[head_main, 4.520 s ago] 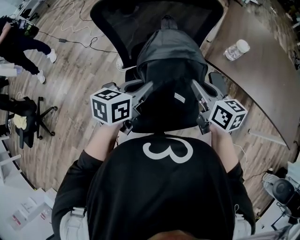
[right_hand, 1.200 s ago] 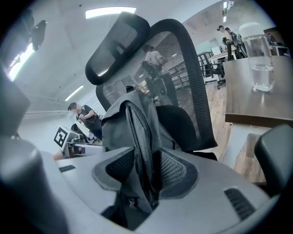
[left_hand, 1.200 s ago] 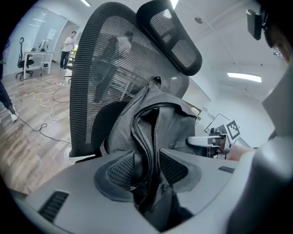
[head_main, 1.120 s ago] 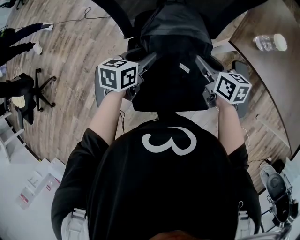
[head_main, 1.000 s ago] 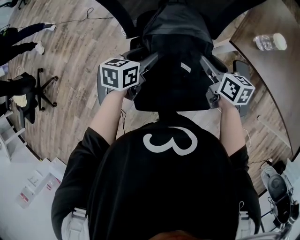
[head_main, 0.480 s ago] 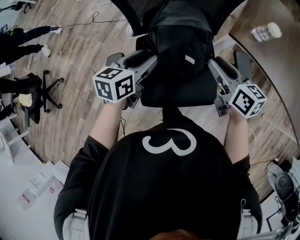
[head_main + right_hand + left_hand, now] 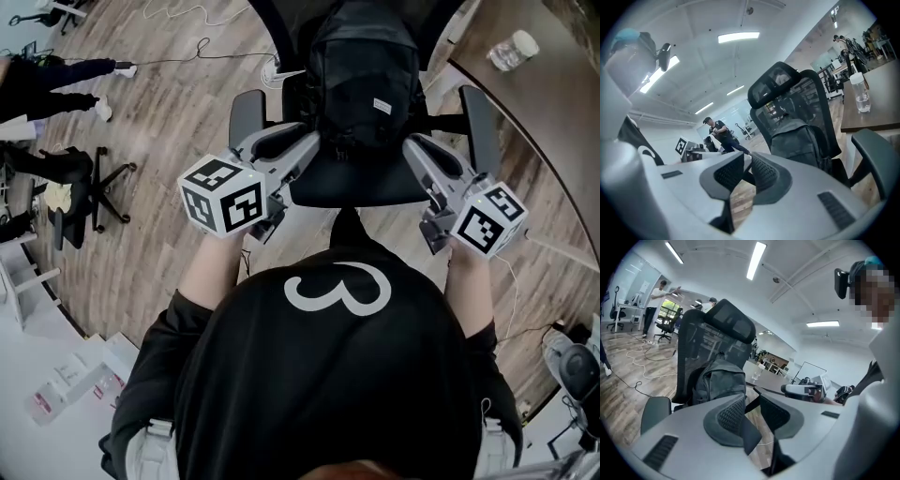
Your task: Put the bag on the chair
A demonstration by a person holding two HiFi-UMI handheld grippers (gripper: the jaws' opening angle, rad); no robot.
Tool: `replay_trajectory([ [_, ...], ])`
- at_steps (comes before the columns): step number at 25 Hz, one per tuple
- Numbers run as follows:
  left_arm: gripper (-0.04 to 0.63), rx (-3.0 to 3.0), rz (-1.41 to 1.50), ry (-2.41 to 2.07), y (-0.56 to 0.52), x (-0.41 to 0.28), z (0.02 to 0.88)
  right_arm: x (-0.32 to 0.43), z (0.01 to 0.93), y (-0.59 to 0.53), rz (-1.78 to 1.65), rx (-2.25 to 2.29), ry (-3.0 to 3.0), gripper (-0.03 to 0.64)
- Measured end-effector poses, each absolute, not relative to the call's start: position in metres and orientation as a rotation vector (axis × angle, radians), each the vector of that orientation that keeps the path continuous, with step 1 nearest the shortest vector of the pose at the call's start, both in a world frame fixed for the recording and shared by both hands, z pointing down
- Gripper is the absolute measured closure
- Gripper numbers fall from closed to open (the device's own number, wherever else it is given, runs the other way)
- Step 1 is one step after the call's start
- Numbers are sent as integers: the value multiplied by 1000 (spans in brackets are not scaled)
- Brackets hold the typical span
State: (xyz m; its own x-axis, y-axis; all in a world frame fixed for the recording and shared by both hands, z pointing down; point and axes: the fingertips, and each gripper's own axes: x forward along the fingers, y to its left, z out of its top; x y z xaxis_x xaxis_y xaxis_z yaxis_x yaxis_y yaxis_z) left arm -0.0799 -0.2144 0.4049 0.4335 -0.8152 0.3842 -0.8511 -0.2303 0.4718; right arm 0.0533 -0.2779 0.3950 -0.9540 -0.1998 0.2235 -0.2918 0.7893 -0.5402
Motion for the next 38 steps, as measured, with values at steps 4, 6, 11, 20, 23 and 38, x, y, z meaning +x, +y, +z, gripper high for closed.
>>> replay_trajectory([
  [4,491,2106,77,-1368,-174,-57,384,63,380,-233,892,389,-2881,565],
  [6,506,2129,71,-1362,-154,-48,374,67,374,-209,898,378,-2900,568],
  [11,538,2182,60,-1326,-109,-26,360,79,358,-160,897,403,-2954,591],
  [20,565,2296,22,-1238,-49,3,338,94,346,-98,843,419,-2975,592],
  [23,568,2321,11,-1228,-39,8,335,96,347,-84,819,413,-2966,592],
  [38,572,2338,7,-1236,-18,13,340,103,349,-62,818,426,-2941,592],
])
